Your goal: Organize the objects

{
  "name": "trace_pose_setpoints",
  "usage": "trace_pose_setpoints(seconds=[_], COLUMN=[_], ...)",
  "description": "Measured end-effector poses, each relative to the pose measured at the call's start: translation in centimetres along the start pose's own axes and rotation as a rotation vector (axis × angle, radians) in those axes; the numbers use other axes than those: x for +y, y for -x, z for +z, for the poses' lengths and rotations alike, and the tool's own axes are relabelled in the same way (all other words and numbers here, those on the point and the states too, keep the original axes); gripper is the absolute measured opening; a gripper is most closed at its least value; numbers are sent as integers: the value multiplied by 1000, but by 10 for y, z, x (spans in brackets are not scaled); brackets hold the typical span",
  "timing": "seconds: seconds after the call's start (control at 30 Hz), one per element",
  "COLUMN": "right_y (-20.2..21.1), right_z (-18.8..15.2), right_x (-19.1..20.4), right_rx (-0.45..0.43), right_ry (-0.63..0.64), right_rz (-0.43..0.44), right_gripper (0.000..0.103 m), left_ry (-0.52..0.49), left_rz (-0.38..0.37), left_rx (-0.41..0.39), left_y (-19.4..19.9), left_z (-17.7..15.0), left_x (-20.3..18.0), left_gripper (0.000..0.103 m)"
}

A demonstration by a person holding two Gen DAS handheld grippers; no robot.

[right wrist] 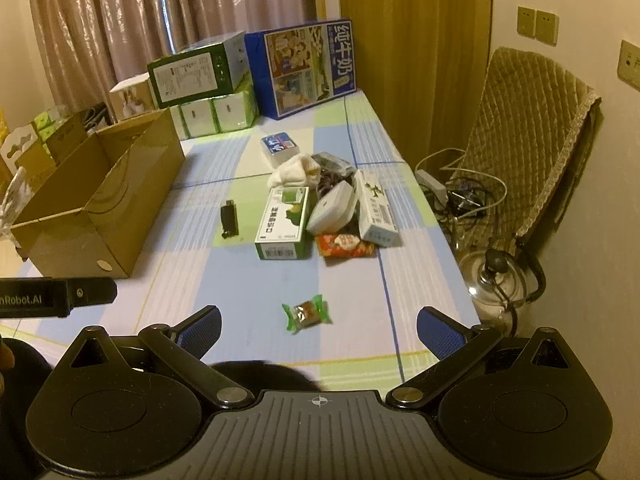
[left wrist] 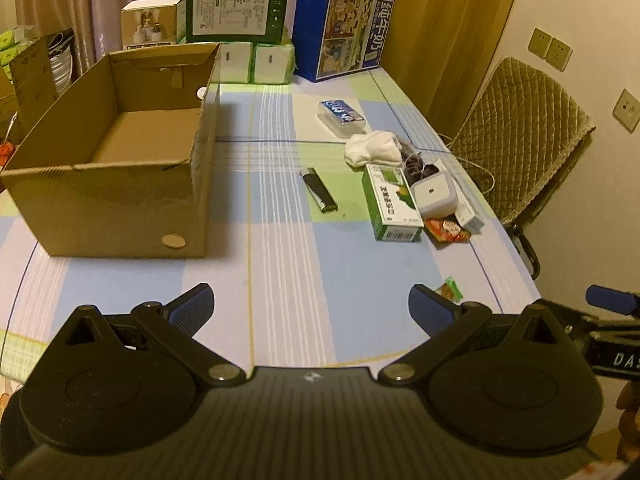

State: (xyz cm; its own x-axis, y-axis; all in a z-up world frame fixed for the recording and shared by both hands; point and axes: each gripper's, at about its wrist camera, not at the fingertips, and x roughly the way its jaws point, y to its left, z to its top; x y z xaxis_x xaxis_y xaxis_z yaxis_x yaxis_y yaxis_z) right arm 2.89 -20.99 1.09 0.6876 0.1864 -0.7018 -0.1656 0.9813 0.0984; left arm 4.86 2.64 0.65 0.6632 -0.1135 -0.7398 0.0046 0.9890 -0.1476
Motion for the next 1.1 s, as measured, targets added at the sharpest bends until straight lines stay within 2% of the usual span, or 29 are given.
trace_pose_setpoints(seconds=[0.23, 0.4, 0.53, 0.83, 0.97, 1.1], right_y=[-23, -49, -74, -119, -132, -139], right_z=[5, 2, -1, -9, -12, -13], right_x=[-3, -1, -2, -3, -1, 1], right_rx=[1, 20, 52, 125, 151, 158], right_ry=[31, 84, 121, 166, 200, 222], right_rz=[22, 27, 37, 61, 74, 69], right_gripper=[101, 100, 85, 68, 53, 44], left_ry=[-45, -75, -140, -239, -245, -254], left_rz=[-32, -74, -90, -134, -144, -151], left_rx=[-37, -14, 16, 74, 96, 112], left_y=[-12, -33, -55, -96, -109, -120], left_z=[17, 29, 35, 42, 45, 46], left_x=[-2, -4, -10, -20, -22, -23], left_gripper=[102, 102, 102, 98, 93, 91])
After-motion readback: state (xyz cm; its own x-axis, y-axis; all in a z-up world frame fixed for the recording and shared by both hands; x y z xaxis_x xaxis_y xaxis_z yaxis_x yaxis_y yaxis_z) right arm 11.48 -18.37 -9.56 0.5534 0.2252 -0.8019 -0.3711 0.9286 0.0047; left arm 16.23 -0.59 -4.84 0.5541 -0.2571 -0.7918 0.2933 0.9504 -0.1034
